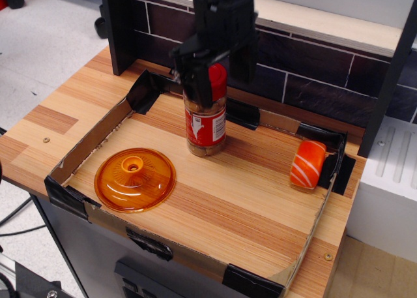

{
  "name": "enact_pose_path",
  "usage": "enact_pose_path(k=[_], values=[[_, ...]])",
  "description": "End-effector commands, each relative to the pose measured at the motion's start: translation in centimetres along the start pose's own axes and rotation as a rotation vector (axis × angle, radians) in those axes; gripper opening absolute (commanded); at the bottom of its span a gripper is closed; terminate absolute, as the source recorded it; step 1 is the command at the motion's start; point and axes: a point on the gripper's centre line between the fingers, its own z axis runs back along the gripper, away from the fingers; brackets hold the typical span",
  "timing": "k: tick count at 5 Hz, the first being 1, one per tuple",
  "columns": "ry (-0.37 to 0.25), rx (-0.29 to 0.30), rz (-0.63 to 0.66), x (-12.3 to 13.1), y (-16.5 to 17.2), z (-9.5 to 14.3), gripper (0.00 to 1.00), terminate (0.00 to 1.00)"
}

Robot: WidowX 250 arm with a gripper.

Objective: Upright basil bottle

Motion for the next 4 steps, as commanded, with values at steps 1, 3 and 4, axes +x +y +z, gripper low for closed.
enact_pose_path(k=[1, 3, 4], values=[[0.049, 0.100, 0.055, 1.3, 1.2, 7.1, 1.00, 0.00], [0.018, 0.141, 0.116, 1.1, 1.3, 9.3, 1.00, 0.00], [0.018, 0.141, 0.116, 1.1, 1.3, 9.3, 1.00, 1.00]])
